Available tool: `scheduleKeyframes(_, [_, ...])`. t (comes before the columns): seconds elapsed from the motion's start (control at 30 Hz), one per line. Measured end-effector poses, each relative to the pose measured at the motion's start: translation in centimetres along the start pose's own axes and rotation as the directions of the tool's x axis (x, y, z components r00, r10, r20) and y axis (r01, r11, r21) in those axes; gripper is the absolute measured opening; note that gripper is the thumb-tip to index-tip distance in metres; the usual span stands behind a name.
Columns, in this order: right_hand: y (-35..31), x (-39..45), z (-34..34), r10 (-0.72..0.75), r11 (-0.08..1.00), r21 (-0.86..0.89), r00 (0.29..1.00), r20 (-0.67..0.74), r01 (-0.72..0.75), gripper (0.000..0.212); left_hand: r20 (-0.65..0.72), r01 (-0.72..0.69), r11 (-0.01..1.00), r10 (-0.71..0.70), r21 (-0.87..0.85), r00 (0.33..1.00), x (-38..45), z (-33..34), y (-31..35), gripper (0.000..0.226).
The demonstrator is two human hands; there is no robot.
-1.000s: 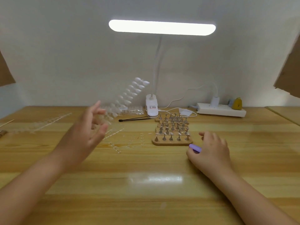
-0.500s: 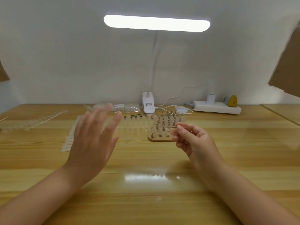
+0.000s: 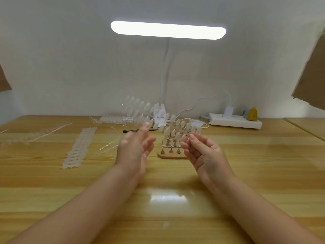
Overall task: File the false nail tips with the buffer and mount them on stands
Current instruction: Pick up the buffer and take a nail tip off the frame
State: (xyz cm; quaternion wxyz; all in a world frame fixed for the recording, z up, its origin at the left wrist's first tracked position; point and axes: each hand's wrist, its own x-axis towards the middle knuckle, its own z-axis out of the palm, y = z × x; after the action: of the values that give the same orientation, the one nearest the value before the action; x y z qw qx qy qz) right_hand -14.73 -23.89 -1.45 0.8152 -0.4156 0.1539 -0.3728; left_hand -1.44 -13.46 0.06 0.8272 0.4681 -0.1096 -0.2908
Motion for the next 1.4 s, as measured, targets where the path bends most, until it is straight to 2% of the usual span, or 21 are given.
scheduleKeyframes(0.1, [0.9,-0.3,-0.5,0.02,0.993,-0.115,0.999,0.029,-0.016,0.031,0.2,0.06,0.998,-0.064,0.027,0.978,-0.3,-0.7,-0.8,0.031])
scheduleKeyframes(0.17, [1.5,-0.5,-0.5,0.015,0.987,-0.16,0.999,0.038,-0.009,0.035,0.25,0.047,0.994,-0.07,0.096,0.966,-0.3,-1.2,-1.2,0.025])
scheduleKeyframes(0.27, [1.8,-0.6,-0.5,0.013,0.981,-0.194,0.999,0.043,-0.005,0.035,0.232,0.049,0.992,-0.075,0.114,0.97,-0.3,-1.6,-1.5,0.022])
scheduleKeyframes(0.37, [1.8,-0.9,-0.6,0.023,0.974,-0.224,0.999,0.038,-0.013,0.033,0.238,0.002,0.972,-0.06,0.236,0.969,-0.6,-1.7,-1.9,0.016])
scheduleKeyframes(0.5, [1.8,-1.1,-0.5,0.022,0.963,-0.268,0.998,0.058,-0.005,0.035,0.155,-0.16,0.9,0.105,0.405,0.982,-0.8,-1.9,-2.0,0.015])
scheduleKeyframes(0.6, [1.9,-1.2,-0.5,0.027,0.96,-0.281,0.997,0.072,-0.006,0.036,0.189,-0.342,0.717,0.288,0.607,0.939,-0.8,-2.3,-1.7,0.011])
scheduleKeyframes(0.67, [1.9,-1.2,-0.5,0.034,0.958,-0.286,0.995,0.092,-0.006,0.031,0.263,-0.464,0.561,0.404,0.685,0.876,-0.7,-2.5,-1.5,0.009])
scheduleKeyframes(0.73, [1.9,-1.3,-0.5,0.038,0.953,-0.304,0.992,0.117,-0.001,0.021,0.373,-0.604,0.359,0.535,0.712,0.758,-0.7,-2.6,-1.5,0.012])
scheduleKeyframes(0.8, [1.9,-1.4,-0.5,0.039,0.946,-0.325,0.99,0.136,0.007,0.016,0.497,-0.701,0.108,0.63,0.705,0.597,-0.6,-2.8,-1.4,0.01])
scheduleKeyframes(0.83, [1.9,-1.4,-0.4,0.041,0.942,-0.334,0.989,0.143,0.01,0.015,0.538,-0.71,0.012,0.643,0.704,0.545,-0.5,-2.9,-1.5,0.01])
scheduleKeyframes(0.97, [1.8,-1.5,-0.4,0.049,0.932,-0.362,0.984,0.171,0.017,0.015,0.642,-0.666,-0.266,0.645,0.697,0.414,-0.5,-3.3,-1.7,0.012])
scheduleKeyframes(1.0, [1.7,-1.6,-0.4,0.051,0.93,-0.368,0.983,0.174,0.017,0.016,0.667,-0.644,-0.329,0.635,0.691,0.391,-0.5,-3.3,-1.7,0.012])
scheduleKeyframes(1.07, [1.7,-1.7,-0.3,0.058,0.922,-0.387,0.982,0.182,0.017,0.019,0.696,-0.62,-0.387,0.602,0.683,0.391,-0.6,-3.3,-1.6,0.014])
scheduleKeyframes(1.2, [1.8,-1.8,-0.3,0.073,0.9,-0.435,0.978,0.194,0.019,0.029,0.712,-0.673,-0.314,0.526,0.67,0.464,-0.8,-3.3,-1.4,0.016])
scheduleKeyframes(1.3, [1.8,-1.7,-0.3,0.071,0.9,-0.435,0.976,0.204,0.025,0.031,0.663,-0.665,-0.212,0.504,0.717,0.554,-0.9,-3.3,-1.5,0.015])
scheduleKeyframes(1.33, [1.8,-1.7,-0.3,0.066,0.906,-0.422,0.978,0.198,0.024,0.029,0.612,-0.656,-0.116,0.509,0.746,0.606,-0.8,-3.2,-1.5,0.014])
scheduleKeyframes(1.37, [1.8,-1.6,-0.3,0.059,0.914,-0.404,0.981,0.186,0.022,0.027,0.527,-0.635,0.058,0.503,0.77,0.685,-0.7,-3.1,-1.4,0.012])
scheduleKeyframes(1.4, [1.8,-1.5,-0.3,0.052,0.922,-0.387,0.984,0.17,0.018,0.026,0.415,-0.578,0.286,0.467,0.765,0.781,-0.6,-2.9,-1.3,0.011])
